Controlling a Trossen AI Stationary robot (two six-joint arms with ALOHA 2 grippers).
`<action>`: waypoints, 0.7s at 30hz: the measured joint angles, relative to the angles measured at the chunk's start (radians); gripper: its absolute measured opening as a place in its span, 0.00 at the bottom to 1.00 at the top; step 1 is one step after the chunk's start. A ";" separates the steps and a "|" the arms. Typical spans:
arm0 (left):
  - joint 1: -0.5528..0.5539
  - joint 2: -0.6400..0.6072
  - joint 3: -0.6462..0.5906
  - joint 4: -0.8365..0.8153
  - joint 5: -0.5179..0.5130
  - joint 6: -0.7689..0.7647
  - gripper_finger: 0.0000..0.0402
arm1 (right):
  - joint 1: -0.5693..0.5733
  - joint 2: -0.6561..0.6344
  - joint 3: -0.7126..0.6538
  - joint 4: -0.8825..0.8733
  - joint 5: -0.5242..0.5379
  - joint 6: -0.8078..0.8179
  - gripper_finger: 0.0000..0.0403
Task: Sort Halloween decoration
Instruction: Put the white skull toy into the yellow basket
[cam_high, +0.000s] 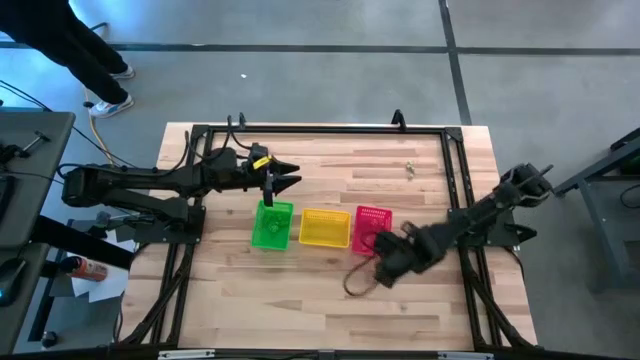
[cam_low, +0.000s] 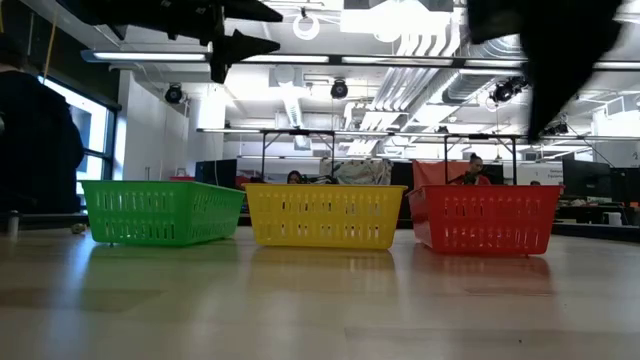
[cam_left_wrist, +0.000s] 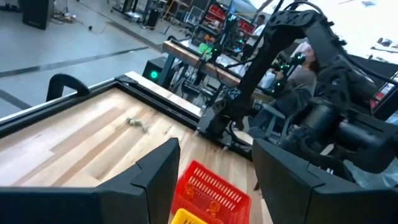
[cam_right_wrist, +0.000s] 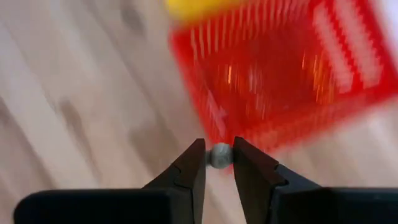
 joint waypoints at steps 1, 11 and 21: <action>0.000 0.000 0.000 0.006 0.000 0.000 0.48 | -0.032 -0.001 0.000 0.036 0.010 -0.058 0.18; 0.000 0.000 0.000 0.234 0.001 -0.061 0.48 | -0.318 -0.001 0.000 0.548 -0.007 -0.506 0.18; 0.000 0.000 0.000 0.361 0.001 -0.035 0.48 | -0.439 0.022 0.000 0.599 -0.229 -0.643 0.18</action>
